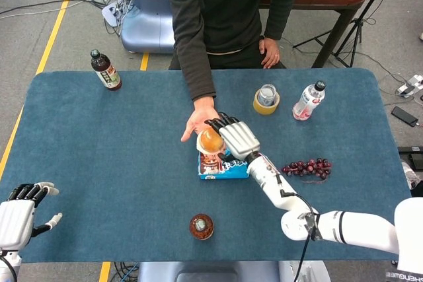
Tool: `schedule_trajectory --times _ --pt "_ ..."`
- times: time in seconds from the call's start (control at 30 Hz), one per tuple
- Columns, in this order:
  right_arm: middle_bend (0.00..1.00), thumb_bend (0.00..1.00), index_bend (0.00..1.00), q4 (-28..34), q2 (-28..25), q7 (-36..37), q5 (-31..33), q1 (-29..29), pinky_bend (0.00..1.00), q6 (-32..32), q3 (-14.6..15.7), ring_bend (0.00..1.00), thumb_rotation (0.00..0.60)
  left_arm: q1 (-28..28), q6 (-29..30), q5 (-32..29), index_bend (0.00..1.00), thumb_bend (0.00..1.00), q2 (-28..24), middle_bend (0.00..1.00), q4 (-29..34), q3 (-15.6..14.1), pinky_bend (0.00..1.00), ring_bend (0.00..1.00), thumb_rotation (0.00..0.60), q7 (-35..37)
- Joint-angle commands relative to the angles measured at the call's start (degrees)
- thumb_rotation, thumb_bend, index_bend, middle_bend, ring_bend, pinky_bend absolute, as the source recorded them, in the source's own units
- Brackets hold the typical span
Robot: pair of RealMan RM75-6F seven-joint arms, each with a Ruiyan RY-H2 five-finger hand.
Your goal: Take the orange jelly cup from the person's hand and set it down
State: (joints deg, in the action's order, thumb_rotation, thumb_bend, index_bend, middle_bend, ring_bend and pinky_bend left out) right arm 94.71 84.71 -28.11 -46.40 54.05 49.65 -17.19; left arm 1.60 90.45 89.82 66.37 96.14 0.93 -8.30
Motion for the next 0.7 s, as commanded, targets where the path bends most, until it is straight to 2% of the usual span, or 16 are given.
schedule_trajectory --times 0.03,0.2,0.47,0.7 --pt "0.16 0.23 0.13 -0.8 0.8 -0.3 0.5 1.0 0.2 -0.3 0.5 0.0 0.6 -0.1 0.1 0.0 0.42 0.17 0.0 0.34 -0.1 0.0 0.2 0.29 0.6 0.1" --pt "0.17 0.24 0.15 -1.4 1.2 -0.6 0.9 2.1 0.2 -0.1 1.2 0.0 0.6 -0.2 0.1 -0.2 0.42 0.17 0.0 0.34 -0.3 0.0 0.2 0.29 0.6 0.4" --pt "0.18 0.3 0.22 -3.0 2.2 -1.3 2.8 3.7 0.24 0.4 2.3 0.01 0.6 -0.3 0.2 -0.1 0.42 0.17 0.2 0.34 -0.7 0.0 0.2 0.29 0.6 0.9" --pt "0.26 0.42 0.34 -6.0 4.1 -1.4 3.6 4.9 0.41 1.3 2.3 0.08 0.6 -0.4 0.2 -0.4 0.42 0.17 0.2 0.34 -0.8 0.0 0.2 0.29 0.6 0.9"
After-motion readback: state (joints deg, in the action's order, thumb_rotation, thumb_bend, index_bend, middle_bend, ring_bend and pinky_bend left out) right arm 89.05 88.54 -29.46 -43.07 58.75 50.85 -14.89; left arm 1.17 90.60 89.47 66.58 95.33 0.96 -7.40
